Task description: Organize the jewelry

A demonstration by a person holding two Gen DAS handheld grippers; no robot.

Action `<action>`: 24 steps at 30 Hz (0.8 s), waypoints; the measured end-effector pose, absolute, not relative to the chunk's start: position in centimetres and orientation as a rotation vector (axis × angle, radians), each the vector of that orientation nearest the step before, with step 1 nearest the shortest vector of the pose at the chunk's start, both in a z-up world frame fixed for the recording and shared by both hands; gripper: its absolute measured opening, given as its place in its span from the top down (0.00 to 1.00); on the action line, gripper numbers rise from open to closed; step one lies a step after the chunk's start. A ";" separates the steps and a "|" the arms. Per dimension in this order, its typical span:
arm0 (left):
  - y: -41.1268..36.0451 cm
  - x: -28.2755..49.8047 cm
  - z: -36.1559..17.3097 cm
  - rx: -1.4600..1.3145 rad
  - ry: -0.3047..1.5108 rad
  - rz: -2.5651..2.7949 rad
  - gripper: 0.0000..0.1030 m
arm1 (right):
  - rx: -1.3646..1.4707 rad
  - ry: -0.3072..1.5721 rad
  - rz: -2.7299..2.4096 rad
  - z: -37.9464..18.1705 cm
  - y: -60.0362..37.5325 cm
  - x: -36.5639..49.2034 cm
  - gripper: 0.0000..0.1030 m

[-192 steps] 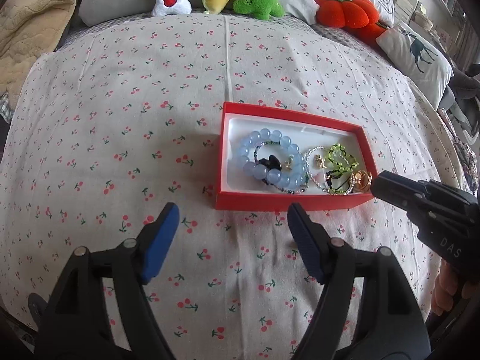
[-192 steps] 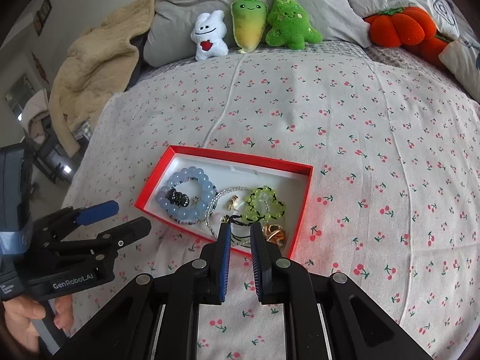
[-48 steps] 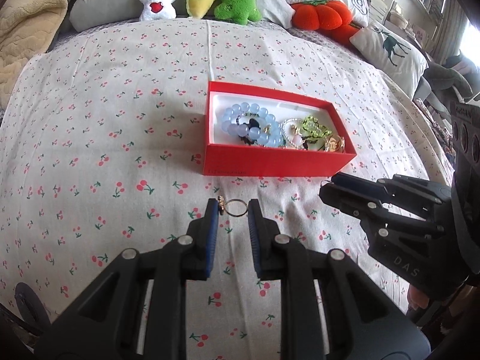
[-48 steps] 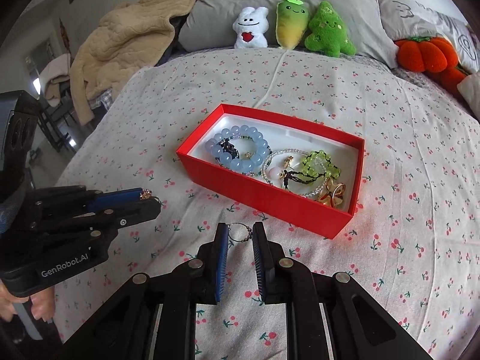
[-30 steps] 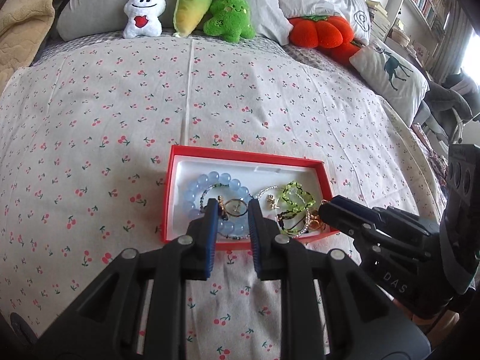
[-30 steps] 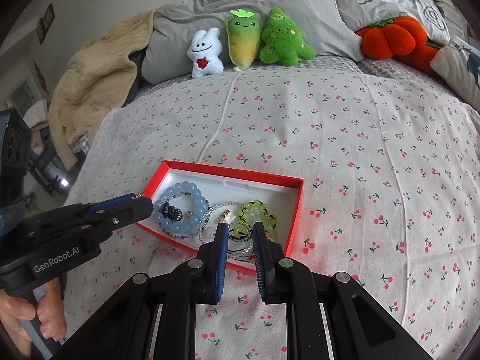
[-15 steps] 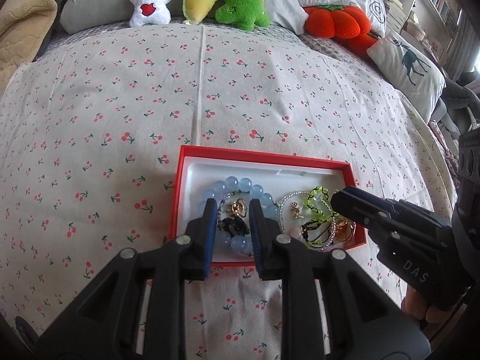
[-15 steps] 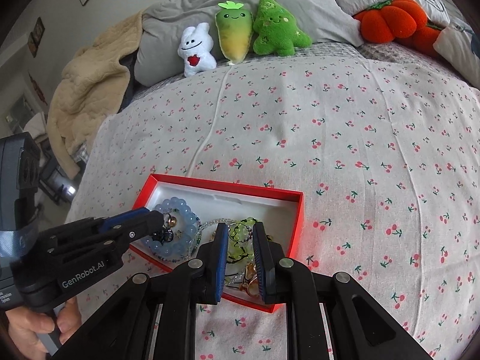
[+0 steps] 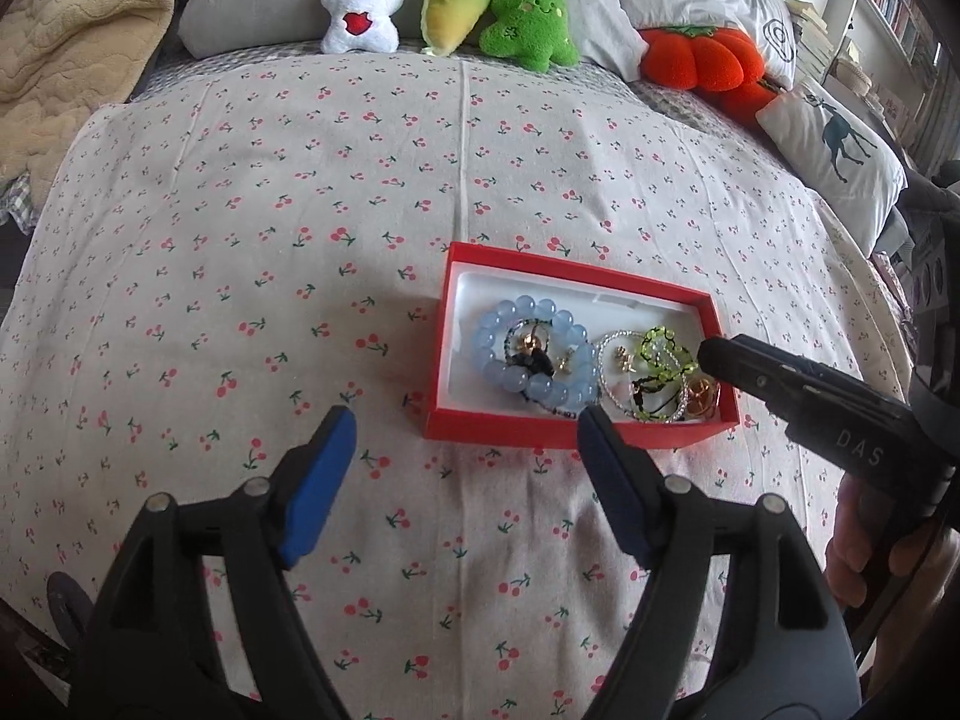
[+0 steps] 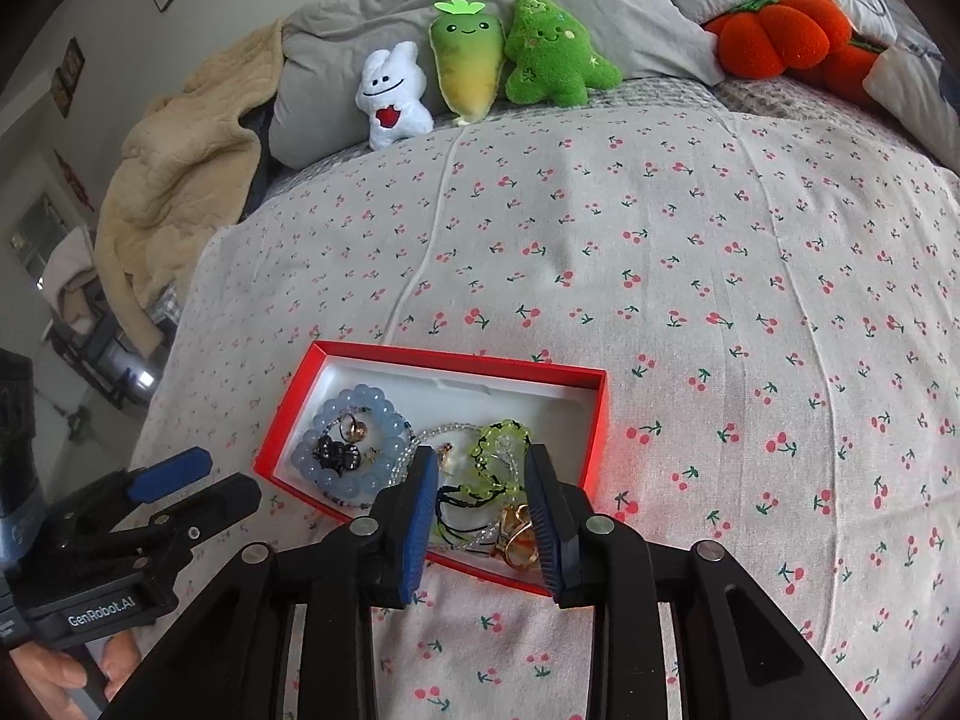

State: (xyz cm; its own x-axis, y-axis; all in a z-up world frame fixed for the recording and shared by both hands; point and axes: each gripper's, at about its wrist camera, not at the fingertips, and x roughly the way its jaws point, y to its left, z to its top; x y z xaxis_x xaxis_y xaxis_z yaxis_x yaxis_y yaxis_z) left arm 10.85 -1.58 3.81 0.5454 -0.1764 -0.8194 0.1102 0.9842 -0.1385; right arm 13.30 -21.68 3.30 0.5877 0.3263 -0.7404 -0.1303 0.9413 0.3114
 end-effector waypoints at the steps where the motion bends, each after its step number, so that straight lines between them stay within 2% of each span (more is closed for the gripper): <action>1: -1.5 10.4 3.8 -0.066 0.980 -0.161 0.21 | 0.248 0.890 0.265 3.6 -22.0 12.8 0.35; 2: -1.4 9.9 3.7 -0.062 0.982 -0.152 0.21 | 0.255 0.878 0.263 3.8 -22.1 12.2 0.32; 6: -1.0 8.0 3.3 -0.061 1.005 -0.144 0.19 | 0.230 0.891 0.257 4.1 -22.1 10.3 0.32; 8: -1.0 7.2 3.1 -0.047 1.015 -0.139 0.13 | 0.217 0.906 0.245 3.9 -22.1 9.3 0.31; 10: -0.9 6.2 3.1 -0.035 1.014 -0.132 0.01 | 0.209 0.922 0.228 3.7 -22.0 8.3 0.27; 11: -0.9 5.7 3.0 -0.022 1.013 -0.123 0.01 | 0.199 0.928 0.211 3.6 -21.9 7.8 0.20; 16: -0.6 3.8 2.8 0.005 1.018 -0.078 0.01 | 0.135 0.937 0.147 3.7 -21.5 5.1 0.07; 24: -0.7 1.5 1.6 0.063 1.040 -0.048 0.01 | 0.078 1.029 0.014 2.4 -21.0 2.0 0.07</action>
State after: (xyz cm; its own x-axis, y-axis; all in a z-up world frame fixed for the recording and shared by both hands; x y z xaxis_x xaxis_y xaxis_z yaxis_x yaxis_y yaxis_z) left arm 1.49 -0.66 1.59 0.5051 -0.0102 -0.8630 0.0701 0.9971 0.0292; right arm 2.02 -20.99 2.38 0.5162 0.0483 -0.8551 0.0247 0.9972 0.0712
